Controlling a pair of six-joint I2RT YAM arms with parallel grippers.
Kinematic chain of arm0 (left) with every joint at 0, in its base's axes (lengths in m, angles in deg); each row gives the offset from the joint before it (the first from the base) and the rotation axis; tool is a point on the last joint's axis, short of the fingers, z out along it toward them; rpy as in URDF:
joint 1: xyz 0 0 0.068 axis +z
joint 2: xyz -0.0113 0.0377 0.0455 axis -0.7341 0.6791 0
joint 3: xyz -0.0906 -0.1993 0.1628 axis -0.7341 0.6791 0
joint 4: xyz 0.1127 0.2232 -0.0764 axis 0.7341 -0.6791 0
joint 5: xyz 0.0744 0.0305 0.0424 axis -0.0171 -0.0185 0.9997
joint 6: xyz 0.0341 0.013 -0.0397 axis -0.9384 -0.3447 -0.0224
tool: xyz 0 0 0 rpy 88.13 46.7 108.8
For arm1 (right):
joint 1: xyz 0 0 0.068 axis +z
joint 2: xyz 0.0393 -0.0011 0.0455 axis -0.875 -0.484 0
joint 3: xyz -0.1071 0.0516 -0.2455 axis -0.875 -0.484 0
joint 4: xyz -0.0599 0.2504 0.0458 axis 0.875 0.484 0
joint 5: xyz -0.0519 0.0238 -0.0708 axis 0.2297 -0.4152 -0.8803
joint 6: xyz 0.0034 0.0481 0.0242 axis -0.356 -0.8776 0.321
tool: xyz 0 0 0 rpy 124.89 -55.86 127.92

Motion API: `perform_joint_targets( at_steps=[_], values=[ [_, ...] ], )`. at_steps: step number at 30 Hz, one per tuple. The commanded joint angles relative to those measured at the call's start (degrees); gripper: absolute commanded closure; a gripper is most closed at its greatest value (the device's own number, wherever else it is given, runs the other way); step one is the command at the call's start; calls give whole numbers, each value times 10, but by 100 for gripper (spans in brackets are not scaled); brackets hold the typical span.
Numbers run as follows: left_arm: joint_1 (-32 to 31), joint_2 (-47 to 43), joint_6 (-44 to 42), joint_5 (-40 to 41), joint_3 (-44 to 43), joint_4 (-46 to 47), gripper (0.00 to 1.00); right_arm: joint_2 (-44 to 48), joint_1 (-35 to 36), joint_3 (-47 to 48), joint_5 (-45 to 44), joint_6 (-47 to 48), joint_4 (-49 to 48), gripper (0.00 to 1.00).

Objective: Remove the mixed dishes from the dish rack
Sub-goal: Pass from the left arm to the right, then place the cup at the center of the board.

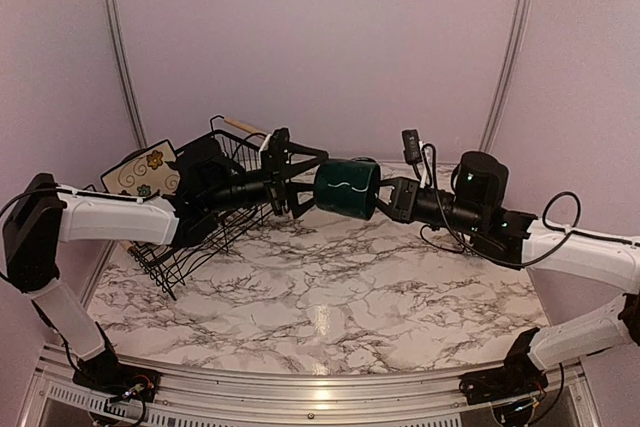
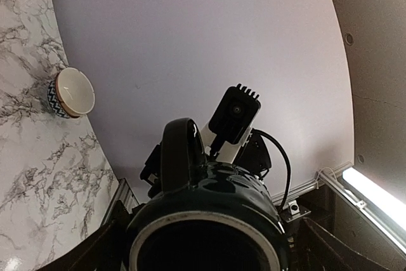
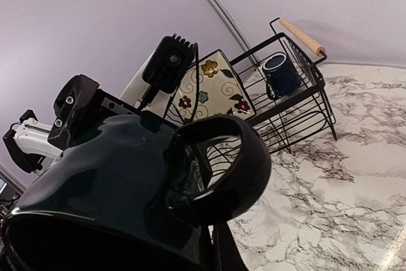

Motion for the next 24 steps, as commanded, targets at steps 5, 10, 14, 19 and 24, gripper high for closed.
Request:
perform_joint_targets(
  at_steps=[5,10,14,19,24],
  values=[
    [83,-78,-136,70,32,-198,1,94,-47,-16,-65,12,69,100],
    [100,-125,-233,119,4,-337,1,109,-75,13,-165,48,211,100],
    [100,-165,-305,174,-29,-443,1,90,-84,52,-274,65,337,100],
    [100,-202,-343,223,-32,-498,1,44,-86,99,-345,83,426,100],
    [100,-219,-345,231,-20,-506,1,21,-91,129,-370,103,463,100]
  ],
)
